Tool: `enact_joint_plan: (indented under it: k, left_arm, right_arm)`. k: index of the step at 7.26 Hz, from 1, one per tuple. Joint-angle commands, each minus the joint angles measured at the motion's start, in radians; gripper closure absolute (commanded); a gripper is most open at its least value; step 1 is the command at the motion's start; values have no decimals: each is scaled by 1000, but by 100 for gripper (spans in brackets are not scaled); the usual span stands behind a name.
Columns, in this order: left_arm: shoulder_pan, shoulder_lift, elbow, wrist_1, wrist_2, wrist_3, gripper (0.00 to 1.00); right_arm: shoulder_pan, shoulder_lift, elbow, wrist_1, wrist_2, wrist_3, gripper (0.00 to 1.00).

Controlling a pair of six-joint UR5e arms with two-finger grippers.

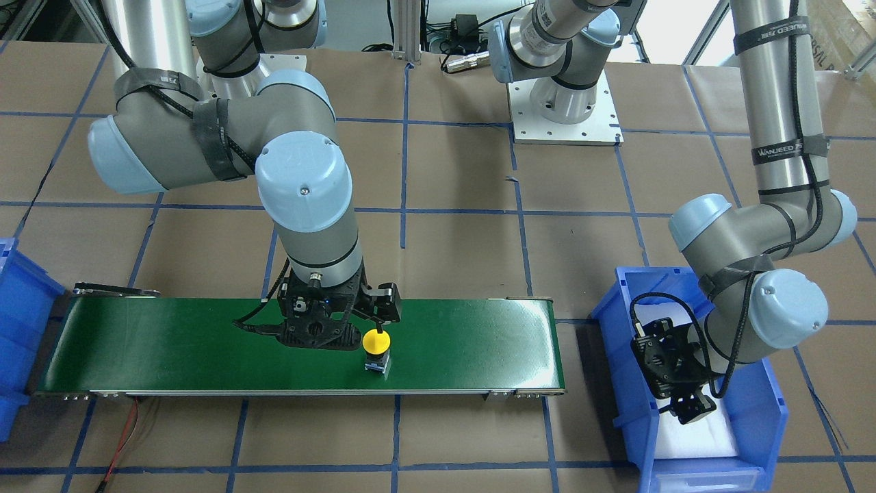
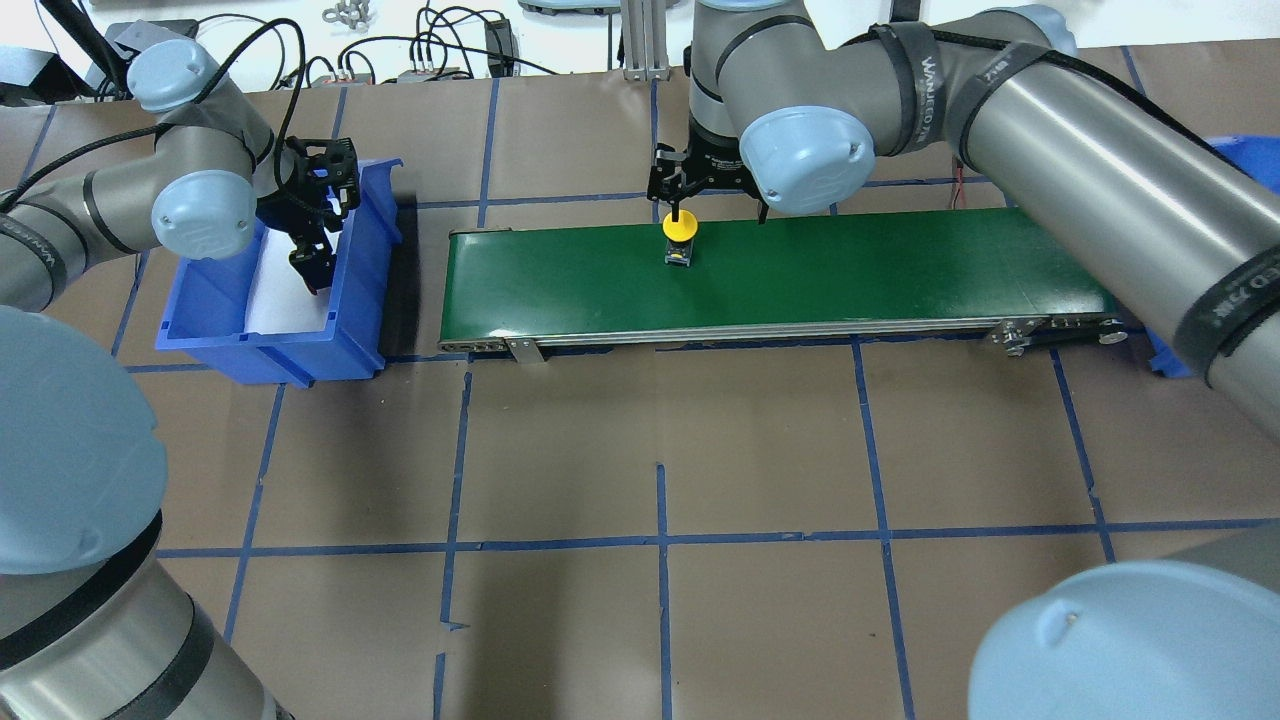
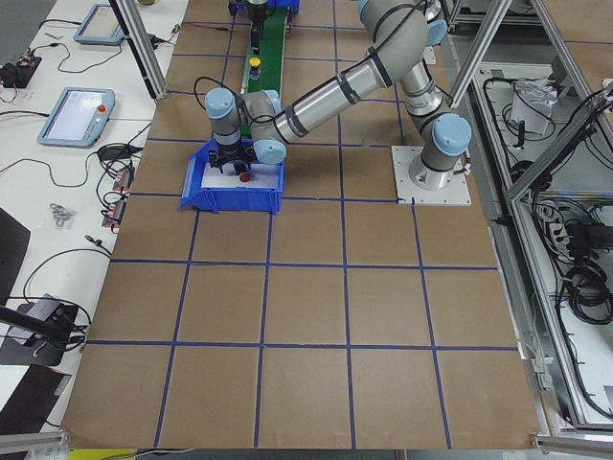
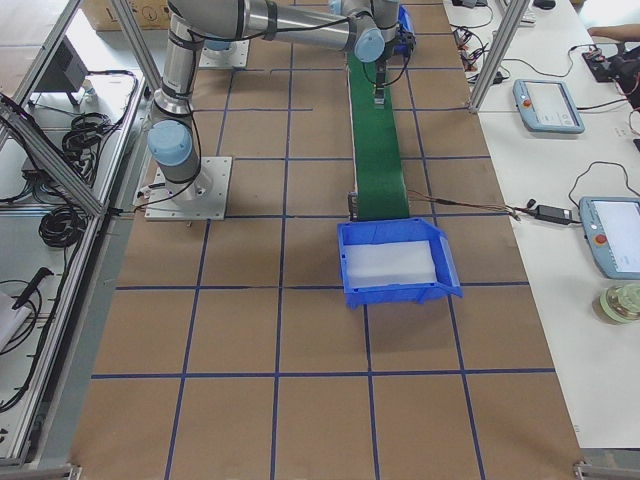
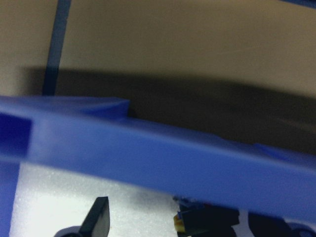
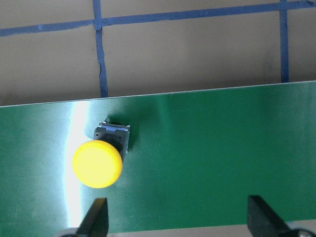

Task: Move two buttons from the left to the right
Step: 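Grasp the red button with the left gripper while the right grasps the yellow button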

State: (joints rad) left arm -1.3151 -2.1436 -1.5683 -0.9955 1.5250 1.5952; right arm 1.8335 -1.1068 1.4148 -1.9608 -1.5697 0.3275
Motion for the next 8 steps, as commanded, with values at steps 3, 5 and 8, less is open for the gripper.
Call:
enact_joint_plan:
  k: [3,5,8]
  left_arm:
    - [-9,5,-1,0,7,-114,54]
    - [-10,11,-2,-2,14,-176,83]
    - [-12,75,-1,-17,18,-178,87]
  right_arm:
    - [12,48,-37,-3,-9,-1,0]
    - [9,68,-43,-4,-9,-13,3]
    - [3,76,-43,-15,-10,-45,28]
